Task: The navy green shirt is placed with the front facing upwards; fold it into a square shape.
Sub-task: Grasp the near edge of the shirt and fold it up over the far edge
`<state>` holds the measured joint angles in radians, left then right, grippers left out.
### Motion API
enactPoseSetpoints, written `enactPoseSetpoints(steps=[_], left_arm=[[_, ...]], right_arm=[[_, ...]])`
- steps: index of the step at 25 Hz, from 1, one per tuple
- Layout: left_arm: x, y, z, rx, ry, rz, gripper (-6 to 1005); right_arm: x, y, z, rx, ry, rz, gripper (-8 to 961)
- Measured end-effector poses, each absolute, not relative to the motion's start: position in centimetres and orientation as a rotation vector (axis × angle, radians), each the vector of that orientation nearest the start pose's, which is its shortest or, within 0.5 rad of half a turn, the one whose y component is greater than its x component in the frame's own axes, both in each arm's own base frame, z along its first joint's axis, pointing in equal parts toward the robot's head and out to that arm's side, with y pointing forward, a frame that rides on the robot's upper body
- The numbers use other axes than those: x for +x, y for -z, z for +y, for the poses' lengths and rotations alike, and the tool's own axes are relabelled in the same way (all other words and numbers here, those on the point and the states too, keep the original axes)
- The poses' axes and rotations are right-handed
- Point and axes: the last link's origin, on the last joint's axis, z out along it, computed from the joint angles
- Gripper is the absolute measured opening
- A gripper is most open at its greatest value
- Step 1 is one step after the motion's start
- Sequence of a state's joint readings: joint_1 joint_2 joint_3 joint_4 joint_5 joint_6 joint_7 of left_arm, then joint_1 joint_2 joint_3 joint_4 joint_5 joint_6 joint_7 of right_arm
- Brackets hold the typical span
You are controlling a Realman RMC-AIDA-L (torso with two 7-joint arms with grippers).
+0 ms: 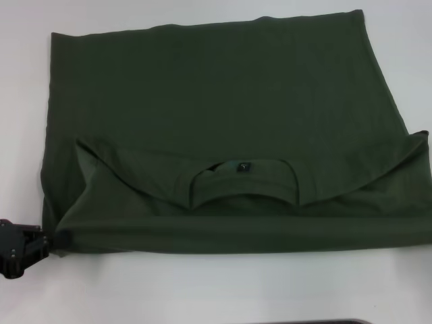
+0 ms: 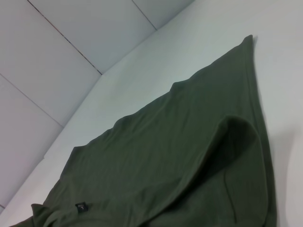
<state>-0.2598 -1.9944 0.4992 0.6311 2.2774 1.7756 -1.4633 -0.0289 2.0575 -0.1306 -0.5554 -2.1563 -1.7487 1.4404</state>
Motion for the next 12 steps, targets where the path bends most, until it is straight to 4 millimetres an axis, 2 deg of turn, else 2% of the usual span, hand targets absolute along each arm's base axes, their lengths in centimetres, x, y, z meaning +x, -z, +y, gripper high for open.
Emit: enactPoseSetpoints(steps=[8,12], left_arm=[[-36.1,-3.5,21.1,-2.695,0.576,-1.187,19],[-35.7,-4.6,21.1,-2.695,0.645,-1.126,20]], right_arm=[[41.1,-4.2,10.8,-1.967,-0.854,1.463,22],[41.0,-4.6,10.8,-1.976,-0.861,1.433,21]])
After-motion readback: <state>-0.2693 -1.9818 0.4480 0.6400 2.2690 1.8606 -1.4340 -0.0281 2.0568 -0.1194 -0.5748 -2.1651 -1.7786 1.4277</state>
